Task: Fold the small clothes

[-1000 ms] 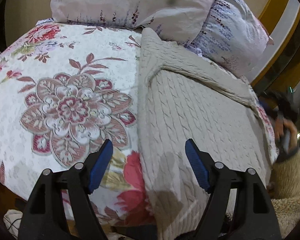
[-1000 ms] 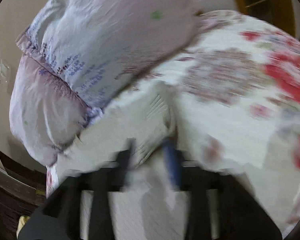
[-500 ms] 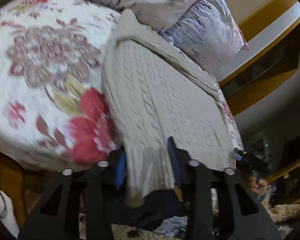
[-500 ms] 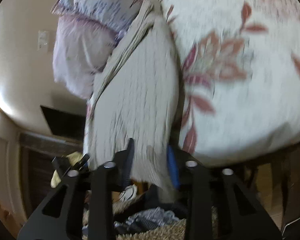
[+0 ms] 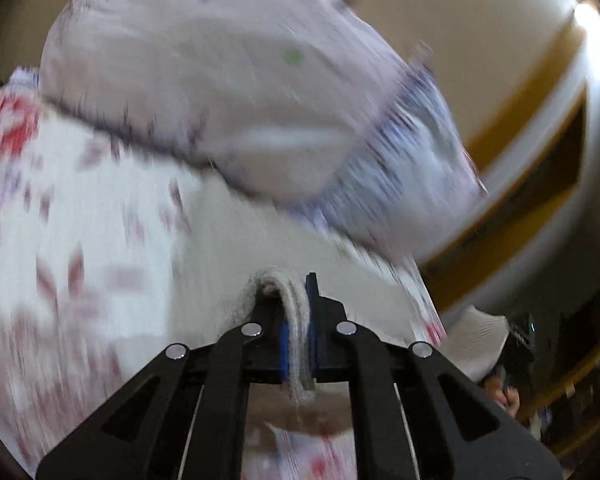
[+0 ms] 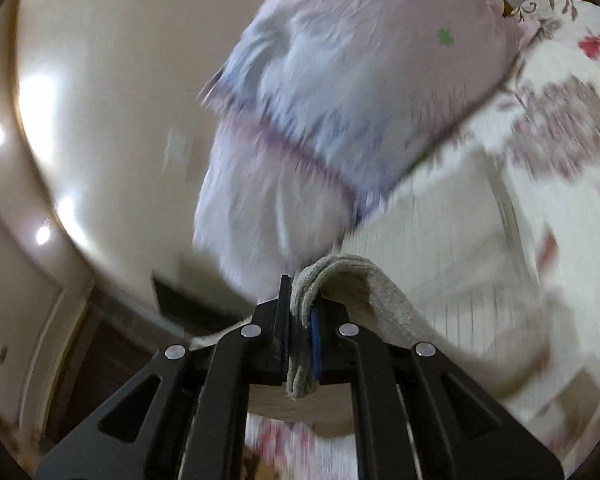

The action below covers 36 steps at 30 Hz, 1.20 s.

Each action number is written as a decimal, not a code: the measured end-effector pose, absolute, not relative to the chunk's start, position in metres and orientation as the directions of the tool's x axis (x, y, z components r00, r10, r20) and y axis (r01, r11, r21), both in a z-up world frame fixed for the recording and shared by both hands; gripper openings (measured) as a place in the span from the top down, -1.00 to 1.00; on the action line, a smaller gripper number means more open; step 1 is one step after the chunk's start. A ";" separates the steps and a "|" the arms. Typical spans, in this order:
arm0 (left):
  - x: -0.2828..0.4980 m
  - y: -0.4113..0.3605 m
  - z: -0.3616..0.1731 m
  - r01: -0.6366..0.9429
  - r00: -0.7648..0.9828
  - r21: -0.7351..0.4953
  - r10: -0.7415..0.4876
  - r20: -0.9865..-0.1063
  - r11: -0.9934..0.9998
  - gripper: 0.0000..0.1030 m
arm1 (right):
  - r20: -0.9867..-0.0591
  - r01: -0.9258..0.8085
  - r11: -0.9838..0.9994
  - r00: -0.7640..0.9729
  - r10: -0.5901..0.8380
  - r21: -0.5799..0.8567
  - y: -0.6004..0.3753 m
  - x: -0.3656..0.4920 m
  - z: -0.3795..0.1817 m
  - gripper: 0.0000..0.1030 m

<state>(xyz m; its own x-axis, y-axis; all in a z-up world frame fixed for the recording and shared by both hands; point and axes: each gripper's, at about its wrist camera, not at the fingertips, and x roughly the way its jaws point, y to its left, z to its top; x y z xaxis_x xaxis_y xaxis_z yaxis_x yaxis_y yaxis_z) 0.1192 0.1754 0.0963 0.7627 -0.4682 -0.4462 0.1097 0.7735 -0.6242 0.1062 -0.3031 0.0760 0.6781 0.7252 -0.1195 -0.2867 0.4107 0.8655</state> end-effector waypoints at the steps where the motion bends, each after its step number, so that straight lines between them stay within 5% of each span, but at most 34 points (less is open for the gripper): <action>1: 0.145 0.180 0.098 0.090 0.771 -0.621 -0.449 -0.452 0.779 0.87 | -0.123 -0.256 0.412 0.705 0.698 0.874 -0.304 0.130 0.074 0.84; 4: 0.226 0.188 0.086 0.017 0.745 -0.598 -0.410 -0.527 0.801 0.79 | -0.194 -0.156 0.469 0.765 0.614 0.869 -0.301 0.198 0.060 0.76; 6: 0.252 0.197 0.071 -0.056 0.699 -0.615 -0.409 -0.587 0.786 0.29 | -0.303 -0.059 0.550 0.782 0.545 0.833 -0.298 0.228 0.048 0.20; 8: 0.251 0.213 0.068 -0.062 0.706 -0.644 -0.423 -0.568 0.762 -0.36 | -0.316 -0.028 0.544 0.788 0.527 0.838 -0.302 0.230 0.036 -0.30; 9: 0.245 0.221 0.070 -0.040 0.720 -0.648 -0.428 -0.547 0.761 -0.43 | -0.298 -0.048 0.549 0.799 0.523 0.835 -0.304 0.225 0.034 -0.57; 11: 0.236 0.233 0.069 -0.020 0.714 -0.651 -0.445 -0.541 0.759 -0.57 | -0.282 -0.081 0.610 0.833 0.475 0.788 -0.307 0.213 0.036 -0.68; 19: 0.229 0.218 0.030 -0.029 0.539 -0.718 -0.594 -0.597 0.695 -0.27 | -0.282 -0.118 0.610 0.807 0.519 0.784 -0.310 0.210 0.031 -0.69; 24: 0.238 0.209 0.011 -0.108 0.549 -0.722 -0.565 -0.616 0.683 0.32 | -0.252 -0.130 0.568 0.801 0.543 0.813 -0.320 0.208 0.026 -0.69; 25: 0.240 0.210 0.005 -0.126 0.539 -0.778 -0.616 -0.575 0.615 0.67 | -0.244 -0.133 0.559 0.800 0.549 0.819 -0.322 0.208 0.025 -0.69; 31: 0.231 0.172 0.048 -0.001 0.638 -0.909 -0.700 -0.321 0.416 0.73 | -0.190 -0.168 0.539 0.816 0.546 0.825 -0.342 0.200 0.038 -0.69; 36: 0.268 0.027 0.092 0.238 0.468 -0.923 -0.868 -0.164 0.303 0.72 | -0.219 -0.148 0.634 0.859 0.462 0.759 -0.359 0.192 0.056 -0.69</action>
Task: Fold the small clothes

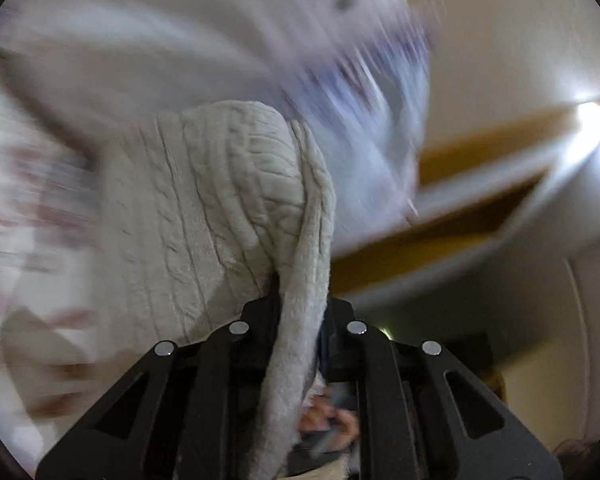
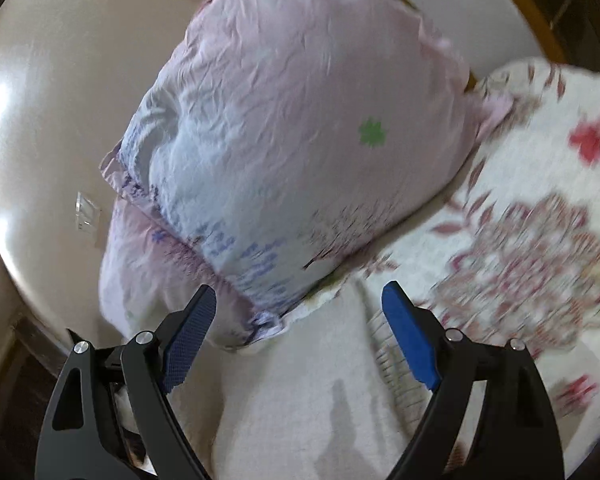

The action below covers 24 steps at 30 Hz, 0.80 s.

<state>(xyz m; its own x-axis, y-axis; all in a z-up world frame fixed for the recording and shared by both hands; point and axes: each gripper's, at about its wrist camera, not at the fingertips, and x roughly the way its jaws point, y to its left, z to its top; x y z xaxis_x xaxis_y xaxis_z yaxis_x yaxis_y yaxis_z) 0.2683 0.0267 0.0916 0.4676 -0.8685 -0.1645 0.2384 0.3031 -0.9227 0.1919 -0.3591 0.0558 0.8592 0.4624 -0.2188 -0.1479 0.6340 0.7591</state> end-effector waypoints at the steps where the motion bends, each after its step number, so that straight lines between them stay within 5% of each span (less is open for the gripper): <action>1: 0.278 -0.004 0.088 0.250 0.414 -0.932 -0.899 -0.140 0.261 0.69 | -0.227 -0.141 0.648 0.863 0.451 0.748 -0.363 0.192 0.057 -0.69; 6: 0.302 -0.100 0.057 0.182 0.219 -0.981 -0.975 -0.022 0.063 0.61 | -0.276 -0.111 0.652 0.843 0.461 0.750 -0.389 0.199 0.052 -0.71; 8: 0.288 -0.081 0.068 0.259 0.293 -0.950 -0.951 -0.095 0.175 -0.06 | -0.298 -0.104 0.636 0.818 0.492 0.765 -0.394 0.202 0.048 -0.88; 11: 0.270 -0.034 0.082 0.254 0.478 -0.829 -0.810 -0.340 0.498 -0.54 | -0.359 -0.088 0.631 0.758 0.544 0.771 -0.391 0.210 0.044 -0.90; 15: 0.260 -0.007 0.067 0.162 0.519 -0.653 -0.626 -0.582 0.740 -0.61 | -0.495 -0.005 0.646 0.638 0.590 0.763 -0.378 0.227 0.024 -0.90; 23: 0.254 -0.037 0.019 0.178 0.400 -0.567 -0.586 -0.704 0.804 -0.82 | -0.573 0.006 0.681 0.545 0.612 0.732 -0.358 0.234 0.005 -0.90; 24: 0.256 -0.045 0.020 0.205 0.420 -0.545 -0.576 -0.701 0.813 -0.82 | -0.571 -0.003 0.684 0.549 0.611 0.729 -0.355 0.233 0.005 -0.64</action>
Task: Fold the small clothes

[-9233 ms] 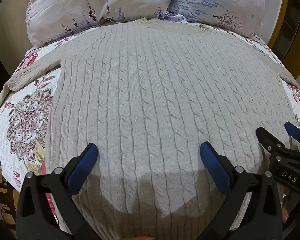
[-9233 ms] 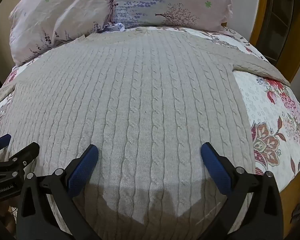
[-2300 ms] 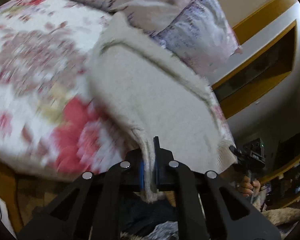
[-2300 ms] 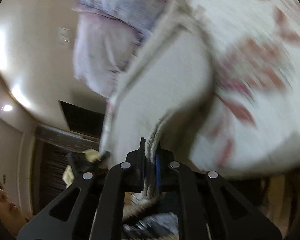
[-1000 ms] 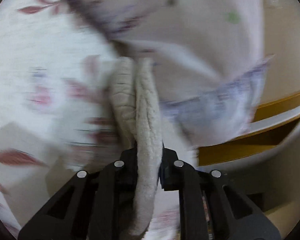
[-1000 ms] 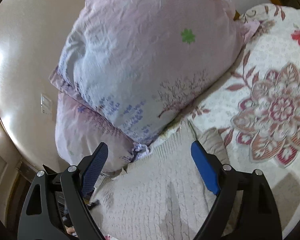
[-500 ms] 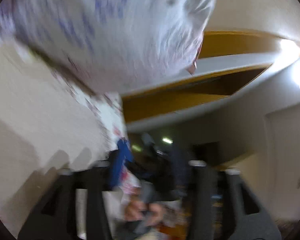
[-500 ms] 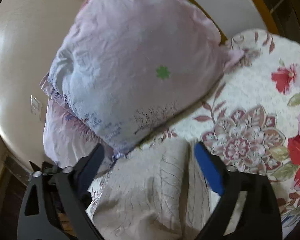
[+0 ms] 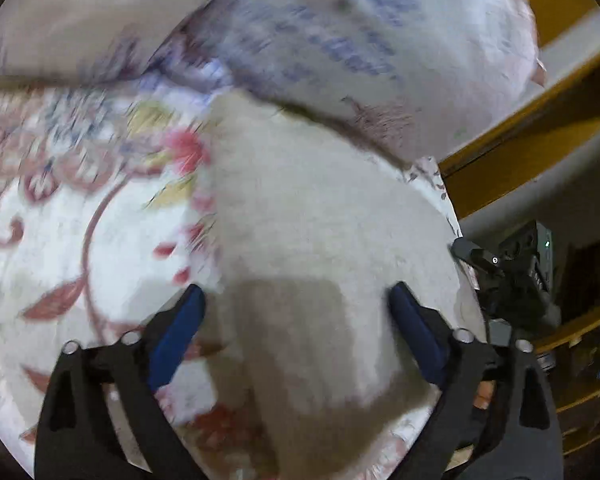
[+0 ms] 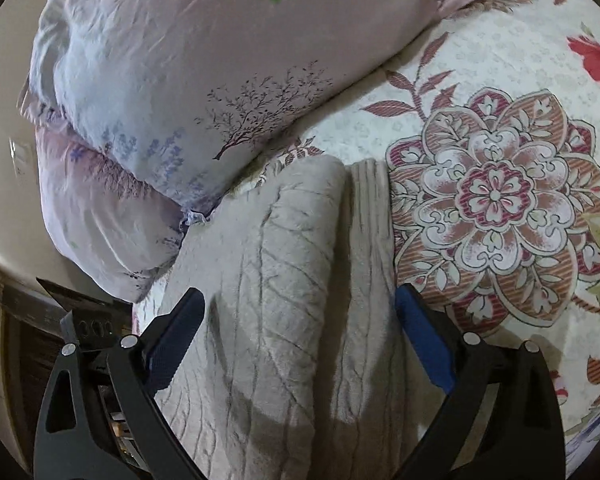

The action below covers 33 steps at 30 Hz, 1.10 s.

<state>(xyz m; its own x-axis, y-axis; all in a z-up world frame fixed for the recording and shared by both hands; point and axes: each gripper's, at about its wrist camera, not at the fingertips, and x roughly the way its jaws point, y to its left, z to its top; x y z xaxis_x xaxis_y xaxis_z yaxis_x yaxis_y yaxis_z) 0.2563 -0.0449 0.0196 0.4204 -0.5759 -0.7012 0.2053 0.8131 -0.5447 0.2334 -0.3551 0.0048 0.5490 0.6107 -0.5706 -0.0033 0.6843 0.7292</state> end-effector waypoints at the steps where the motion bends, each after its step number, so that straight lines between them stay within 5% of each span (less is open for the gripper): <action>1: 0.260 -0.052 0.017 0.221 0.414 -0.539 -0.579 -0.702 0.813 -0.81 | -0.561 -0.017 0.673 0.537 0.630 0.740 -0.351 0.234 0.002 -0.36; 3: 0.264 -0.059 0.020 0.220 0.434 -0.541 -0.578 -0.691 0.812 -0.57 | -0.523 -0.031 0.626 0.517 0.677 0.779 -0.345 0.237 -0.007 -0.18; 5: 0.266 -0.047 0.023 0.213 0.425 -0.589 -0.616 -0.663 0.780 0.03 | -0.485 -0.055 0.595 0.524 0.700 0.802 -0.342 0.234 -0.006 -0.07; 6: 0.267 -0.042 0.027 0.213 0.415 -0.615 -0.640 -0.647 0.759 0.19 | -0.450 -0.071 0.564 0.525 0.722 0.822 -0.342 0.234 -0.002 -0.02; 9: 0.255 -0.007 0.051 0.255 0.416 -0.626 -0.668 -0.616 0.737 0.28 | -0.312 -0.193 0.446 0.481 0.819 0.874 -0.324 0.229 0.008 0.02; 11: 0.244 0.013 0.069 0.289 0.492 -0.534 -0.601 -0.629 0.795 0.21 | -0.309 -0.269 0.440 0.415 0.856 0.857 -0.291 0.230 0.015 -0.03; 15: 0.231 0.053 0.082 0.152 0.645 -0.337 -0.352 -0.679 0.929 -0.18 | -0.536 -0.194 0.712 0.535 0.653 0.675 -0.268 0.231 0.024 -0.19; 19: 0.205 0.063 0.089 0.176 0.675 -0.356 -0.376 -0.635 0.918 -0.51 | -0.373 -0.243 0.596 0.588 0.718 0.765 -0.291 0.219 0.033 -0.19; 21: 0.186 0.060 0.092 0.194 0.681 -0.329 -0.368 -0.632 0.924 -0.58 | -0.400 -0.263 0.598 0.537 0.743 0.757 -0.276 0.223 0.028 -0.19; 22: 0.179 0.058 0.093 0.199 0.682 -0.317 -0.364 -0.635 0.927 -0.62 | -0.415 -0.278 0.589 0.490 0.766 0.759 -0.265 0.227 0.023 -0.05; 23: 0.171 0.056 0.091 0.203 0.680 -0.308 -0.360 -0.639 0.930 -0.63 | -0.426 -0.296 0.576 0.440 0.791 0.762 -0.252 0.230 0.018 0.75; 31: 0.117 0.053 0.064 0.141 0.669 -0.257 -0.283 -0.687 0.956 -0.96 | -0.515 -0.125 0.685 0.566 0.644 0.718 -0.274 0.234 0.005 0.73; 33: 0.112 0.050 0.053 0.125 0.644 -0.260 -0.277 -0.713 0.958 -0.96 | -0.543 -0.121 0.744 0.610 0.578 0.657 -0.265 0.222 0.022 0.40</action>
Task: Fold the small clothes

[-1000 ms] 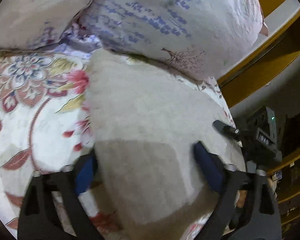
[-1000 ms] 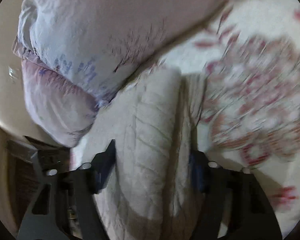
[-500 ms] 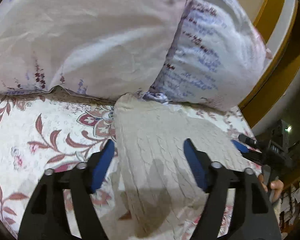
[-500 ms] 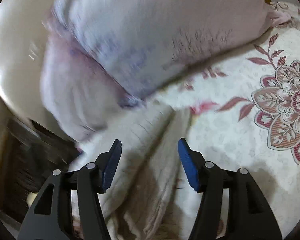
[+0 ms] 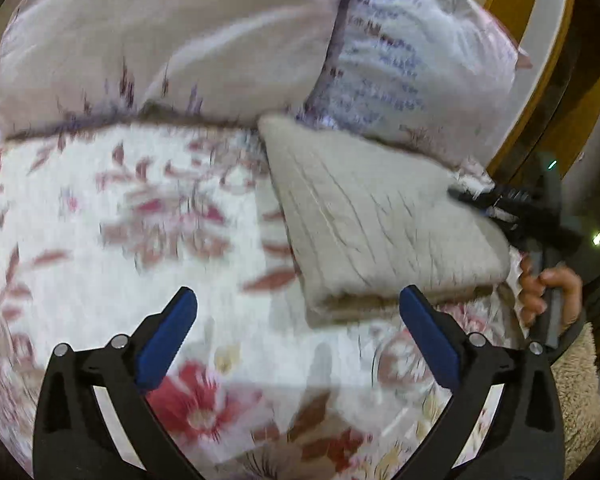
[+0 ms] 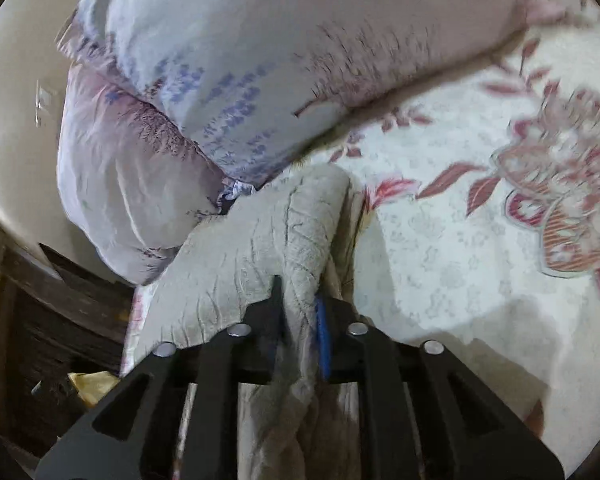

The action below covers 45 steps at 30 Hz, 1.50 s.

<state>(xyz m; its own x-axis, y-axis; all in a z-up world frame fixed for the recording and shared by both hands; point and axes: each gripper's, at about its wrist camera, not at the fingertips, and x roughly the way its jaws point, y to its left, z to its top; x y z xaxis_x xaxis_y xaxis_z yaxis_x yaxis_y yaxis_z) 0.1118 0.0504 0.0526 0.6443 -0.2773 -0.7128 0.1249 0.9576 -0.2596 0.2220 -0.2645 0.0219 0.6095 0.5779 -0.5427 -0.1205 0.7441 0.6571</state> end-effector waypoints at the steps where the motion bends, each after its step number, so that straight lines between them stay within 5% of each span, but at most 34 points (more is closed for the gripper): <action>1: 0.110 0.049 0.049 0.119 0.637 -0.256 -0.271 -0.722 0.959 -0.96 | -0.558 -0.109 0.775 0.633 0.537 0.622 -0.262 0.215 0.029 0.18; 3: 0.106 0.046 0.042 0.092 0.628 -0.214 -0.223 -0.746 0.972 -0.96 | -0.580 -0.061 0.860 0.714 0.392 0.506 -0.261 0.180 0.053 -0.97; 7: 0.104 0.030 0.035 0.067 0.627 -0.089 -0.111 -0.771 0.994 -0.96 | -0.568 -0.018 0.933 0.789 0.235 0.360 -0.268 0.122 0.069 -0.97; 12: 0.111 0.004 0.023 0.079 0.585 0.038 -0.015 -0.811 0.996 -0.96 | -0.671 -0.095 0.954 0.692 0.268 0.283 -0.226 0.097 0.043 -0.97; 20: 0.110 0.011 0.022 0.070 0.579 0.019 -0.025 -0.815 0.997 -0.97 | -0.787 -0.086 0.996 0.614 0.067 0.018 -0.168 0.103 0.006 -0.97; 45: 0.110 0.012 0.022 0.072 0.579 0.019 -0.027 -0.815 0.997 -0.97 | -0.786 -0.074 0.997 0.613 0.073 0.035 -0.173 0.102 0.002 -0.97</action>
